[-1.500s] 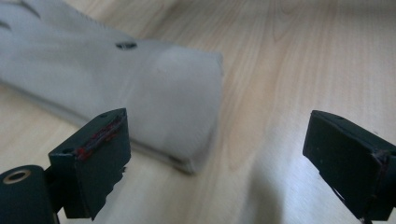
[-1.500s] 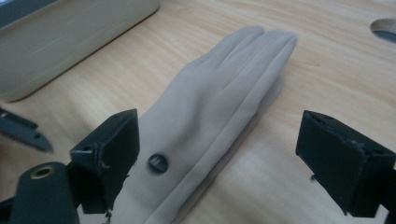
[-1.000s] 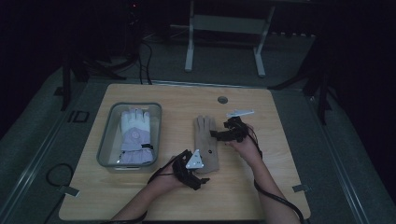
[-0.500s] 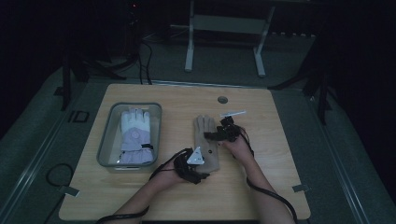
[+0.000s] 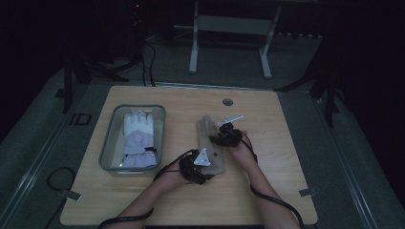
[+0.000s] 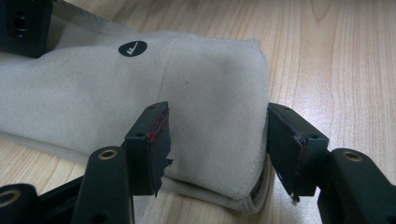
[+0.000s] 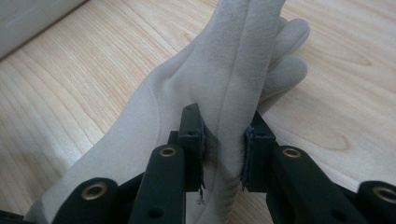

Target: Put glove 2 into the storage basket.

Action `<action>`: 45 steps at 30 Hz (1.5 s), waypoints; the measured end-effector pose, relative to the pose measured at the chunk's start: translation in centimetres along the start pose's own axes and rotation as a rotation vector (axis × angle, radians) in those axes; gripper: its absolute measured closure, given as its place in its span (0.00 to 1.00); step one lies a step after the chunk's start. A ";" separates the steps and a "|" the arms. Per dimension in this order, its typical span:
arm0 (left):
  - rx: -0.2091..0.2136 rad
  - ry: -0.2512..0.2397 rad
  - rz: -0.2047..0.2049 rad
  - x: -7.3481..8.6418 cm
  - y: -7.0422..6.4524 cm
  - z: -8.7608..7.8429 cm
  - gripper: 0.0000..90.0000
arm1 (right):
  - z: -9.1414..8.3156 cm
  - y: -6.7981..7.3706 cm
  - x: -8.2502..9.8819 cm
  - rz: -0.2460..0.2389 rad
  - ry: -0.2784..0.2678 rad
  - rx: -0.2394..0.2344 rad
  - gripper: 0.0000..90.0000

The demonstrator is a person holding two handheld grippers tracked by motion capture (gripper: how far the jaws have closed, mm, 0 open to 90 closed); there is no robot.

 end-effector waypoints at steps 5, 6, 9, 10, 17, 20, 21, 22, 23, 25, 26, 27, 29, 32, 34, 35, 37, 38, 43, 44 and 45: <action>-0.026 0.021 0.006 -0.3 0.0 0.0 0.55 | -0.1 0.3 -0.1 -0.011 0.005 0.018 0.83; -0.033 0.024 0.008 -0.3 0.0 0.0 0.57 | -0.1 0.4 -0.1 -0.009 0.006 0.022 0.83; -0.044 0.036 0.023 -0.5 -0.1 0.0 0.63 | -0.1 0.5 -0.1 -0.008 0.002 0.027 0.83; -0.050 0.033 0.020 -0.6 -0.2 0.0 0.67 | 0.0 0.5 0.0 -0.004 -0.001 0.025 0.83; -0.064 0.047 0.025 -0.9 -0.2 0.0 0.89 | -0.1 0.9 -0.2 -0.008 0.000 0.029 0.84; -0.058 0.058 0.023 -1.0 -0.1 -0.3 0.90 | -0.3 1.0 -0.5 -0.010 -0.009 0.023 0.84; -0.057 0.060 0.025 -1.1 0.0 -0.4 0.90 | -0.5 1.1 -0.6 -0.004 -0.016 0.015 0.84; -0.057 0.060 0.025 -1.1 0.0 -0.4 0.90 | -0.5 1.1 -0.6 -0.004 -0.016 0.015 0.84; -0.052 0.058 0.023 -1.1 0.0 -0.5 0.90 | -0.7 1.2 -0.7 -0.001 -0.027 0.005 0.84; -0.049 0.057 0.016 -1.2 0.2 -0.9 0.91 | -1.0 1.4 -1.1 -0.010 -0.033 0.005 0.84; -0.054 0.061 0.030 -1.4 0.2 -1.2 0.91 | -1.2 1.5 -1.2 -0.008 -0.043 0.000 0.84; -0.056 0.061 0.031 -1.5 0.2 -1.4 0.91 | -1.4 1.7 -1.4 -0.009 -0.049 -0.005 0.84; -0.057 0.060 0.043 -1.7 0.4 -2.1 0.91 | -1.7 2.0 -1.8 -0.017 -0.060 -0.004 0.84; -0.058 0.063 0.051 -2.0 0.7 -3.2 0.91 | -2.2 2.3 -2.3 -0.021 -0.076 -0.009 0.84; -0.050 0.065 0.053 -2.1 0.8 -4.0 0.91 | -2.5 2.6 -2.7 -0.022 -0.085 -0.020 0.84; -0.050 0.065 0.053 -2.1 0.8 -4.0 0.91 | -2.5 2.6 -2.7 -0.022 -0.085 -0.020 0.84; -0.050 0.070 0.053 -2.5 0.9 -4.9 0.91 | -2.8 3.0 -3.2 -0.027 -0.093 -0.032 0.84; -0.042 0.064 0.045 -2.5 1.0 -5.1 0.91 | -2.9 3.2 -3.4 -0.030 -0.095 -0.033 0.84; -0.048 0.057 0.039 -3.1 1.0 -6.5 0.91 | -3.5 3.9 -4.1 -0.046 -0.107 -0.038 0.84; -0.057 0.055 0.044 -3.3 0.9 -6.7 0.91 | -3.7 3.9 -4.2 -0.047 -0.114 -0.039 0.84; -0.059 0.051 0.042 -3.4 0.9 -6.9 0.91 | -3.7 3.9 -4.2 -0.047 -0.114 -0.039 0.84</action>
Point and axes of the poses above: each handheld gripper's, and its own axes: z roughly forward along the jaws, x roughly out of its underside, y roughly to its left, the point moved 1 cm from there along z, roughly forward along the jaws, and after that the axes turned 8 degrees about -x, right-handed, at the moved point
